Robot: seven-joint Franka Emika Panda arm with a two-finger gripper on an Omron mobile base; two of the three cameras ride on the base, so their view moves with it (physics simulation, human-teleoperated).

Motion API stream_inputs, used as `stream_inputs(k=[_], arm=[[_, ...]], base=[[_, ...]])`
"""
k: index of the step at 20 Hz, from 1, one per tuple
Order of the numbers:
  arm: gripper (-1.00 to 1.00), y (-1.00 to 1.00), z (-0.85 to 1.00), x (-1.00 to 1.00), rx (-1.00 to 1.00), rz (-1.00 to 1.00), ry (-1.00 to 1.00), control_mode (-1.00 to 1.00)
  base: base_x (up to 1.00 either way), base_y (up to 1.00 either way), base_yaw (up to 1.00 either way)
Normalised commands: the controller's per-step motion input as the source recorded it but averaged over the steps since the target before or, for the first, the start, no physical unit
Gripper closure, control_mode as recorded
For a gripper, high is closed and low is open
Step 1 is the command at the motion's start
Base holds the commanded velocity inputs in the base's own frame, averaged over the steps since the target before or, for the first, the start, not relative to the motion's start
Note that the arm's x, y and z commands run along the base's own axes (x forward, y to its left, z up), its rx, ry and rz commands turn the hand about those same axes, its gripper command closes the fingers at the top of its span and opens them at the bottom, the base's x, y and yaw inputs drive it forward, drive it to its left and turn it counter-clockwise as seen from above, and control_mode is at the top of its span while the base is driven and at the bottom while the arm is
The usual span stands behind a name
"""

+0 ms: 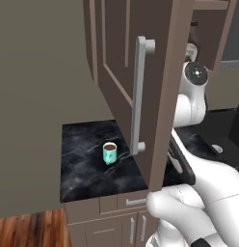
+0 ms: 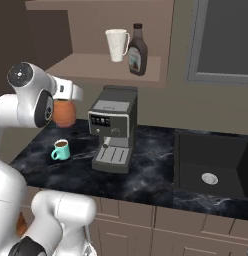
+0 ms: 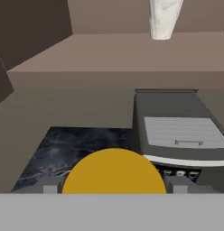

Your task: Pick the syrup bottle and honey bottle from the cabinet and place them next to the mug.

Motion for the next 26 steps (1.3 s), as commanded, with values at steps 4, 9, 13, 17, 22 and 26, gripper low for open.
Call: stream_inputs(k=[4, 9, 13, 17, 22, 26], arm=[[1.0, 0.06, -0.67, -0.18, 0.0, 0.01, 0.0, -1.0], [1.0, 0.09, -0.47, -0.22, 0.0, 0.02, 0.01, -1.0], [1.0, 0.05, -0.49, -0.16, 0.0, 0.03, 0.0, -1.0], [1.0, 0.05, -0.52, -0.02, 0.0, 0.04, 0.0, -1.0], [1.0, 0.13, -0.43, 0.0, 0.0, 0.01, 0.0, -1.0], [1.0, 0.06, -0.45, 0.0, 0.0, 0.0, 0.0, -1.0]], base=[[0.0, 0.0, 0.0], [0.0, 0.0, 0.0], [0.0, 0.0, 0.0], [0.0, 0.0, 0.0], [0.0, 0.0, 0.0], [0.0, 0.0, 0.0]])
